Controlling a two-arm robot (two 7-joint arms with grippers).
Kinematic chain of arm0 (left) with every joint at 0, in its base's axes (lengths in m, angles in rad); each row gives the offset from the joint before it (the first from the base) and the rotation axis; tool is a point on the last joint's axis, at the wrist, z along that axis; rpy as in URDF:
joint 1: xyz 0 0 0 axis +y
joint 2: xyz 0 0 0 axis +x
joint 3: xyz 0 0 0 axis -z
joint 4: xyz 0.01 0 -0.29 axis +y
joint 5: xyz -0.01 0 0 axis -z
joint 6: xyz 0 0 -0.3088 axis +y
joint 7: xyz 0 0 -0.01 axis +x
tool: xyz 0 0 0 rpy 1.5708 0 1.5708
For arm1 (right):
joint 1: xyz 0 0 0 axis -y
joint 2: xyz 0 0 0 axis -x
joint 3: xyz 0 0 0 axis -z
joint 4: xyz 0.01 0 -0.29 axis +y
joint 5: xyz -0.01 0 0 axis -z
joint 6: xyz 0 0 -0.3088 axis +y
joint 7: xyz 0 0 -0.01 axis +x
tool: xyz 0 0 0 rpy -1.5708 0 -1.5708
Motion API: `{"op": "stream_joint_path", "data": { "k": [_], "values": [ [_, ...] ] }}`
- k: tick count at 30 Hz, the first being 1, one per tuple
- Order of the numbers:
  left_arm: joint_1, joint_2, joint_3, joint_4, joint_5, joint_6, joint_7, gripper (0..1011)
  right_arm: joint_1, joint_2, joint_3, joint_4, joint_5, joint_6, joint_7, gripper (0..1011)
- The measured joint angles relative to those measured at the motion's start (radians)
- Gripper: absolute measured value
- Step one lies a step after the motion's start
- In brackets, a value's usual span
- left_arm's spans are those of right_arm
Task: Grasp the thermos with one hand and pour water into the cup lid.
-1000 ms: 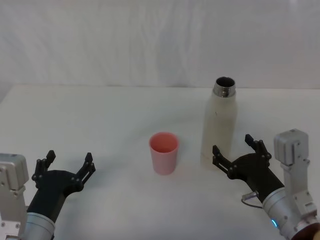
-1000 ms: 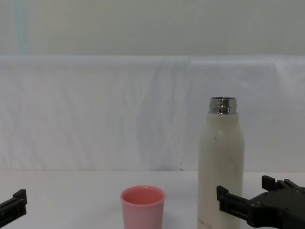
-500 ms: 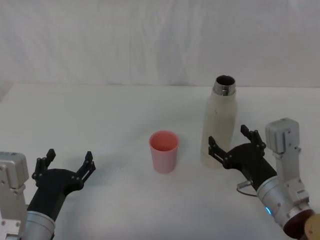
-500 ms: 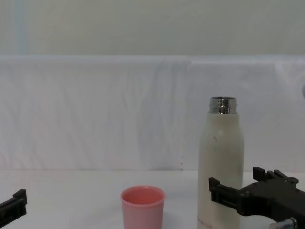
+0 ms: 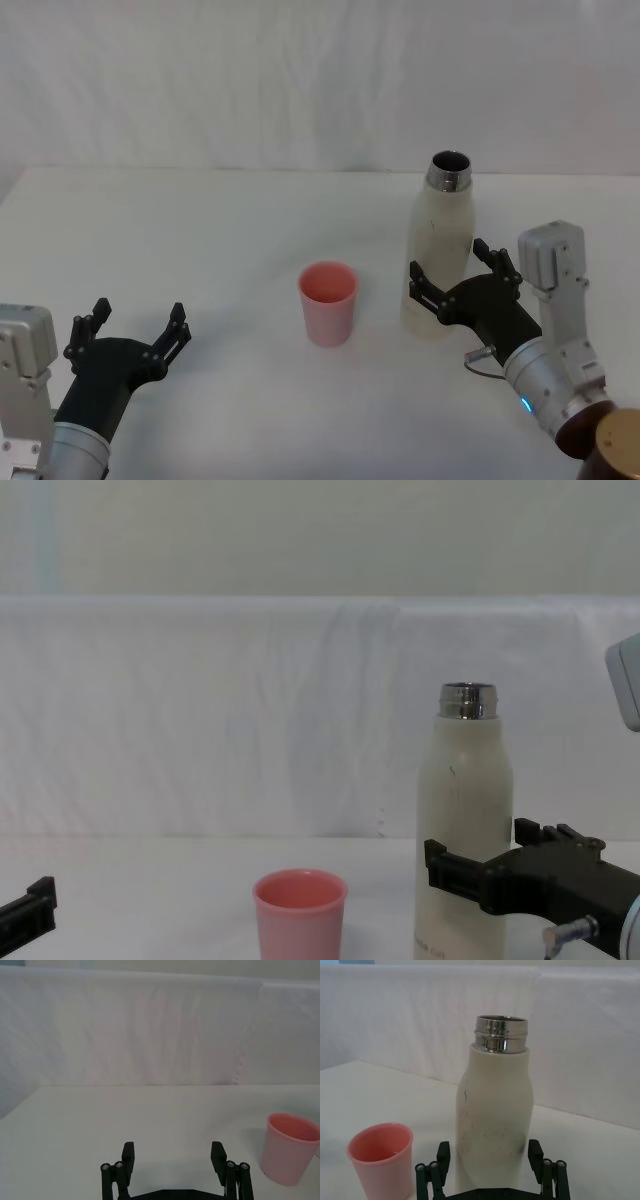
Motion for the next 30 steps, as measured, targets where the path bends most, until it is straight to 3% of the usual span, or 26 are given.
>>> {"op": "stream_joint_path", "data": {
  "k": [30],
  "values": [
    [0.000,0.000,0.000,0.000,0.000,0.000,0.000,1001,0.051,-0.025,0.002,0.048,0.006,0.013,-0.006,1001]
  ]
}}
